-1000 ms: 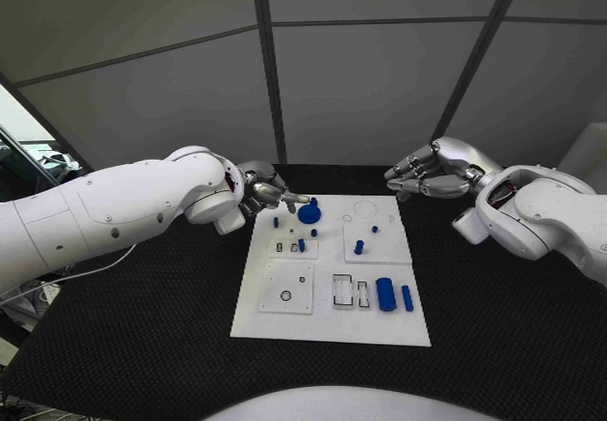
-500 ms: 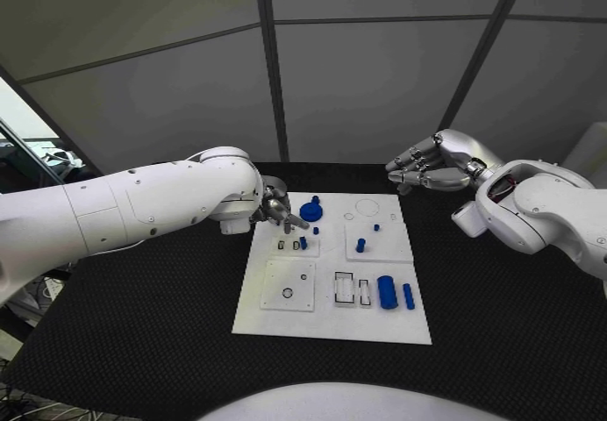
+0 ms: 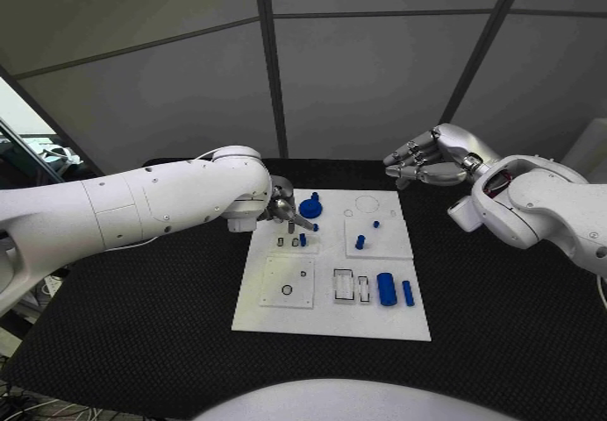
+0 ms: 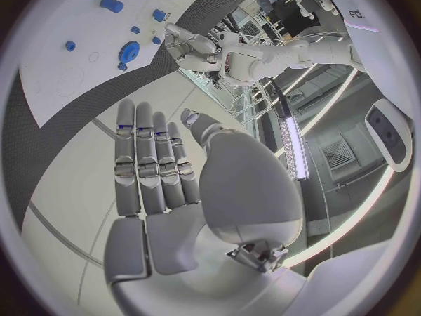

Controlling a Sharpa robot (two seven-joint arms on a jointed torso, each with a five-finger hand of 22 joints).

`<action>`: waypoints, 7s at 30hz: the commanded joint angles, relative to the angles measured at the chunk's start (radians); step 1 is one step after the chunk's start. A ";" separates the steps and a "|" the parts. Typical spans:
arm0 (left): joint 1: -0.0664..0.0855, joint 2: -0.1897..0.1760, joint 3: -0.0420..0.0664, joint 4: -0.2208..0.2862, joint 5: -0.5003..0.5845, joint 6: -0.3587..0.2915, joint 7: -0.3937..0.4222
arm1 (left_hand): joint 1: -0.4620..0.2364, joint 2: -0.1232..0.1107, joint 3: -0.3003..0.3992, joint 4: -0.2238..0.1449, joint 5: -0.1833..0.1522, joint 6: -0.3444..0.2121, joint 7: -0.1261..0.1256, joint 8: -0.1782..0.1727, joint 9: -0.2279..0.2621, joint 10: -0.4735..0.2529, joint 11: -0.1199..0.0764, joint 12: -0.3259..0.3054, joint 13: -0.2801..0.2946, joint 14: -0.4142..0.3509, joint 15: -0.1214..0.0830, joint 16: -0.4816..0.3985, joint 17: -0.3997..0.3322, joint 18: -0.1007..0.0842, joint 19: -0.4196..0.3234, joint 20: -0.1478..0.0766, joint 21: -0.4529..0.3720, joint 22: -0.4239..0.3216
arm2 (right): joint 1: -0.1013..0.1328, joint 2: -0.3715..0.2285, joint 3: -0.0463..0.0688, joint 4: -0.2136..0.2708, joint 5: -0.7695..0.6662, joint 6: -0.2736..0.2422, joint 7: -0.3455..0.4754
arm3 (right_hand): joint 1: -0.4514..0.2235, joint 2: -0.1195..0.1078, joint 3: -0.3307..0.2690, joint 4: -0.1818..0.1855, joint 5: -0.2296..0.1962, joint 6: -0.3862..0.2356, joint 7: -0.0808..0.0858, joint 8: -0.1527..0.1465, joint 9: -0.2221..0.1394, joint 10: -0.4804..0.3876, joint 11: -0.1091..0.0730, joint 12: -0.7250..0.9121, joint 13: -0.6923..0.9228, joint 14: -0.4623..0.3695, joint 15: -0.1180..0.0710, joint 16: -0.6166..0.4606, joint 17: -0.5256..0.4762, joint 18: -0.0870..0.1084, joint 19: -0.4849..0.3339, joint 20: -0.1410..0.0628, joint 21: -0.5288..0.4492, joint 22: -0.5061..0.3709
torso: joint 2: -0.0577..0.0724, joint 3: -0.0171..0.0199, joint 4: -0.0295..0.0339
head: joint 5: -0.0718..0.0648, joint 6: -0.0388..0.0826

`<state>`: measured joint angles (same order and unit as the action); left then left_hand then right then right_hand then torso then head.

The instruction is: Assemble the parts on the task board

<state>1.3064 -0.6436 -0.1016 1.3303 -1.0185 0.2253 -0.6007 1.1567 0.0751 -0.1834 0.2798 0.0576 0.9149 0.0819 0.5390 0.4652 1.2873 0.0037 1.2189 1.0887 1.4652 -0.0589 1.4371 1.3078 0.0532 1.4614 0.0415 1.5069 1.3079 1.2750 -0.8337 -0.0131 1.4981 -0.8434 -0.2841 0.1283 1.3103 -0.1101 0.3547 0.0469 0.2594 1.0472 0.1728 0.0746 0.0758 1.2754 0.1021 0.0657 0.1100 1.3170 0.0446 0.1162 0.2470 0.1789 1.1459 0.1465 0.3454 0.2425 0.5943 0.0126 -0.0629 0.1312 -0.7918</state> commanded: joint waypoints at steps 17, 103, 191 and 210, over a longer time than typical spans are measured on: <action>-0.004 0.035 -0.003 -0.044 0.006 0.051 -0.015 | 0.017 0.008 0.000 -0.011 0.000 -0.010 -0.008 0.013 0.018 -0.002 -0.003 0.002 -0.004 0.063 -0.005 0.002 0.115 -0.031 0.069 0.000 0.004 0.151 | 0.003 0.010 0.001 -0.002 -0.012 0.001 -0.018 | 0.000 -0.009 -0.009 -0.002 0.018 -0.009 0.008 -0.005 -0.002 -0.014 0.005 0.001 -0.007 -0.002 0.005 -0.012 0.003 0.002 0.008 0.001 -0.012 -0.006 | 0.000 0.0015 0.0017 | -0.002 -0.012; -0.029 -0.049 -0.007 0.059 0.150 -0.225 0.012 | -0.059 -0.153 1.013 -0.305 0.041 -0.085 -0.019 0.128 0.217 -0.012 -0.017 -0.053 -0.060 0.065 -0.017 -0.002 0.122 -0.032 0.069 -0.010 0.004 0.164 | 0.002 0.028 0.001 -0.017 -0.044 0.027 -0.041 | 0.002 -0.002 -0.011 -0.004 0.088 -0.016 0.012 -0.001 -0.001 -0.022 0.008 0.006 -0.020 -0.009 0.008 -0.021 0.013 0.001 0.010 0.003 -0.026 -0.015 | 0.003 0.0029 0.0068 | 0.003 -0.021; -0.105 -0.036 -0.007 0.088 -0.167 -0.144 -0.026 | -0.107 -0.160 1.072 -0.335 0.061 -0.109 -0.022 0.179 0.253 0.002 -0.021 -0.022 -0.042 0.065 -0.020 -0.002 0.123 -0.037 0.080 -0.015 0.018 0.188 | 0.002 0.035 0.000 -0.028 -0.043 0.060 -0.043 | -0.005 -0.002 -0.014 0.000 0.087 -0.025 0.015 -0.003 -0.002 -0.031 0.012 0.005 -0.024 -0.017 0.012 -0.027 0.014 0.000 0.005 0.006 -0.034 -0.020 | 0.005 0.0015 0.0110 | 0.012 -0.035; -0.105 -0.007 -0.007 0.045 -0.150 -0.092 -0.026 | -0.206 -0.143 1.025 -0.286 0.060 -0.093 -0.037 0.208 0.260 0.010 -0.031 -0.004 -0.035 0.066 -0.027 -0.002 0.124 -0.039 0.083 -0.020 0.023 0.198 | 0.002 0.036 0.000 -0.027 -0.049 0.067 -0.045 | -0.005 -0.001 -0.014 0.001 0.087 -0.026 0.016 -0.003 -0.002 -0.032 0.012 0.005 -0.025 -0.018 0.012 -0.027 0.015 0.000 0.005 0.006 -0.035 -0.020 | 0.005 0.0021 0.0110 | 0.009 -0.043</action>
<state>1.2093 -0.6536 -0.1025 1.3807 -1.1759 0.0891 -0.6111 0.9616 -0.0699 0.7769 0.0563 0.1156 0.8214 0.0510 0.7418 0.7260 1.2944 -0.0247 1.2114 1.0518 1.4654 -0.0804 1.4370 1.3074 0.0541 1.4647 0.0305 1.5245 1.3074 1.2747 -0.7991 -0.0138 1.4697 -0.8876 -0.2258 0.0794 1.3105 -0.1101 0.3441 0.0466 0.3427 1.0294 0.1905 0.0747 0.0747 1.2503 0.1125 0.0657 0.0863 1.3059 0.0556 0.0931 0.2601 0.1787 1.1494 0.1503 0.3166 0.2230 0.5994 0.0151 -0.0526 0.1413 -0.8343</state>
